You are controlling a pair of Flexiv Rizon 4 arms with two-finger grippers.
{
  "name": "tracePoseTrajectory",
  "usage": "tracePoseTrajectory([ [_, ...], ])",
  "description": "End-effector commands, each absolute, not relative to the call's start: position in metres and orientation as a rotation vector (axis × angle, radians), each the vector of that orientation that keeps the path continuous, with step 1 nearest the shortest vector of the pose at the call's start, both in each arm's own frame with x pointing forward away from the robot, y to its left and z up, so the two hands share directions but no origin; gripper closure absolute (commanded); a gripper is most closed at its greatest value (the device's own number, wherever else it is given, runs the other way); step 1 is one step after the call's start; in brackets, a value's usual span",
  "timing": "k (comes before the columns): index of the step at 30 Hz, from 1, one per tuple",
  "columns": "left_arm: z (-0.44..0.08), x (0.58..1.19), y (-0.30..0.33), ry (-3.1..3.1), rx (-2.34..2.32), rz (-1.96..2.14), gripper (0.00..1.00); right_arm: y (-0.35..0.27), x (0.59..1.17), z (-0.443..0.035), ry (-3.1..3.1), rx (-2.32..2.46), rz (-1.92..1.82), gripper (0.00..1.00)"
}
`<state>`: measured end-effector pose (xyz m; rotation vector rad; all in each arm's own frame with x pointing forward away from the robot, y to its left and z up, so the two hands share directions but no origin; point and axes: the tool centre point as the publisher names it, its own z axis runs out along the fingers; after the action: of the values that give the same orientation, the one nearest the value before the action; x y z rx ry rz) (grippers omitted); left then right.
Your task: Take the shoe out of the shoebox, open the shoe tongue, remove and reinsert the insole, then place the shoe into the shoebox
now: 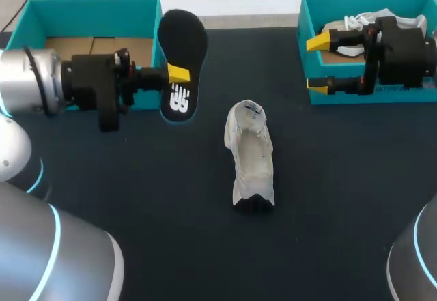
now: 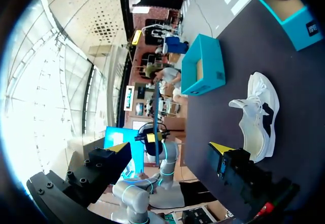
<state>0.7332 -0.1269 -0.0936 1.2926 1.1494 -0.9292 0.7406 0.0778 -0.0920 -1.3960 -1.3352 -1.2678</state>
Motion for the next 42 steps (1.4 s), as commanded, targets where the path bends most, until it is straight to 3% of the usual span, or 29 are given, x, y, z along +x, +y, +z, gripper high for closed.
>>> tracePoseTrajectory([
  [1,-0.097,0.740,-0.148,1.067,1.283,-0.973,1.00,0.080,0.740,-0.091,-1.333,-1.386,-1.265,0.00],
  [27,-0.103,0.740,-0.246,1.054,1.304,-1.115,1.00,0.137,0.736,-0.089,-1.346,-1.312,-1.192,0.00],
  [42,-0.104,0.718,-0.253,1.063,1.301,-1.100,1.00,0.140,0.776,-0.093,-1.409,-1.346,-1.190,0.00],
])
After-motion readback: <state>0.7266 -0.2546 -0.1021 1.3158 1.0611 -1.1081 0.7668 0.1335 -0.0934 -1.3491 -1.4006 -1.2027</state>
